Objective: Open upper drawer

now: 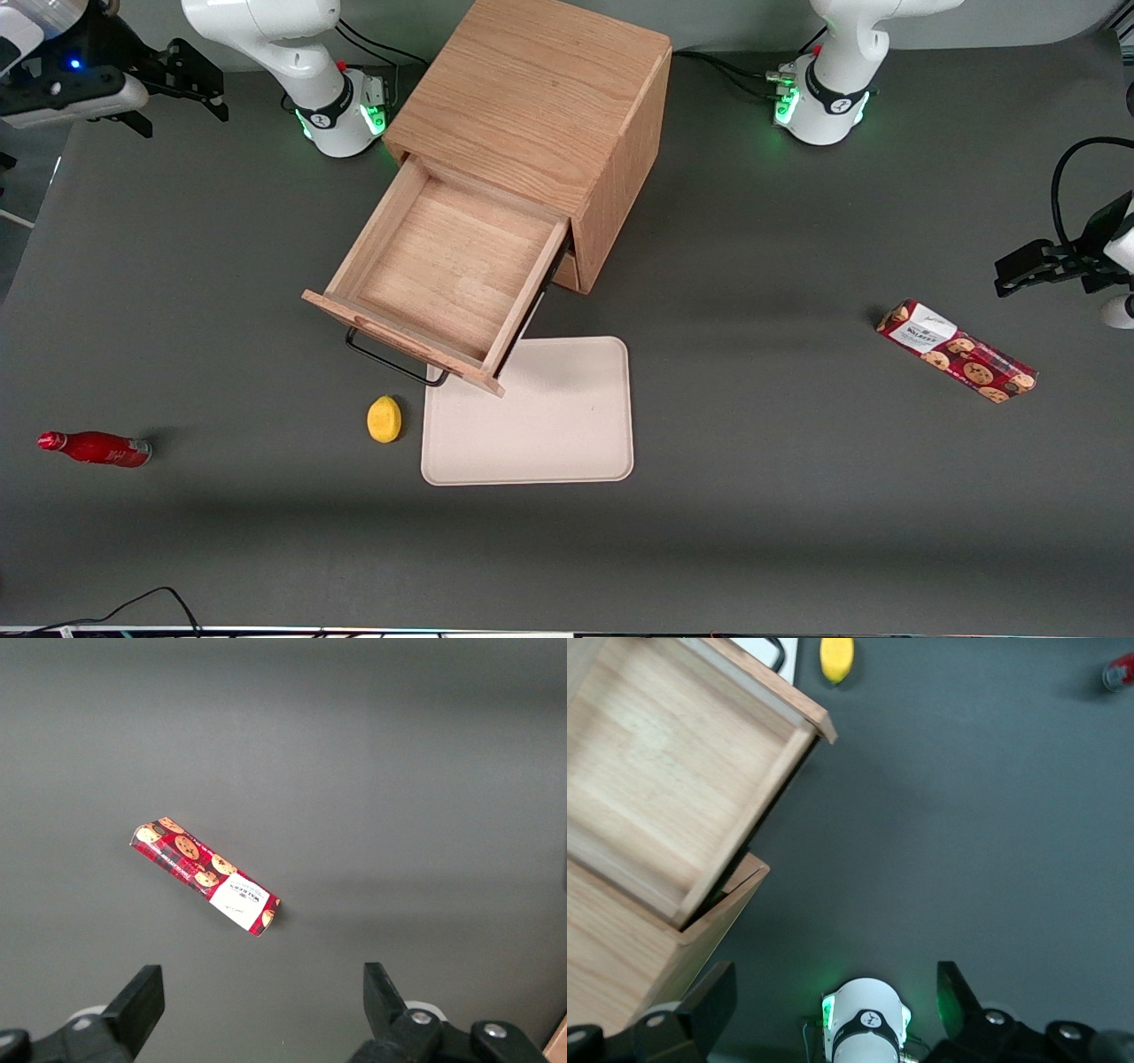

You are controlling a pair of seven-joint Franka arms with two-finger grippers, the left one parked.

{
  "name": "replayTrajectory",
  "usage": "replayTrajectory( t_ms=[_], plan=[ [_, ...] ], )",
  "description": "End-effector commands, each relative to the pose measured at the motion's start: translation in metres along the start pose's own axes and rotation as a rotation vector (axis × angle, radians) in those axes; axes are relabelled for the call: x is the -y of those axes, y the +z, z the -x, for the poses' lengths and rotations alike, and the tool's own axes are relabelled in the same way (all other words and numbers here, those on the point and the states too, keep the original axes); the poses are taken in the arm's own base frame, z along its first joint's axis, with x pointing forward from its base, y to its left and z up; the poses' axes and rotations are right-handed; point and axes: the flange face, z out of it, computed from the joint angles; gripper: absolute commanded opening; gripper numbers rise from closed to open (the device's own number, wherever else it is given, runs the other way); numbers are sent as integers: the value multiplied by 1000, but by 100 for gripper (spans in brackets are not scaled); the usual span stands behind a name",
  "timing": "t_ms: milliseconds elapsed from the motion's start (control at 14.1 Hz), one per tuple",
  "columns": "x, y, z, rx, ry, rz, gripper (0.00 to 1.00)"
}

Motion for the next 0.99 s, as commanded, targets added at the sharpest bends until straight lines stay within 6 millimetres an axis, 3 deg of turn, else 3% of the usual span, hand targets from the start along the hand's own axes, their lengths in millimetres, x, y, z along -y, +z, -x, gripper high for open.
replayTrajectory(
  t_ms=[0, 142, 639, 923],
  plan=[
    [-26, 20, 13, -10, 50, 51, 100],
    [-30, 16, 3, -25, 53, 63, 100],
    [-47, -5, -64, -35, 89, 50, 100],
    [-51, -11, -75, -28, 96, 48, 100]
  ],
)
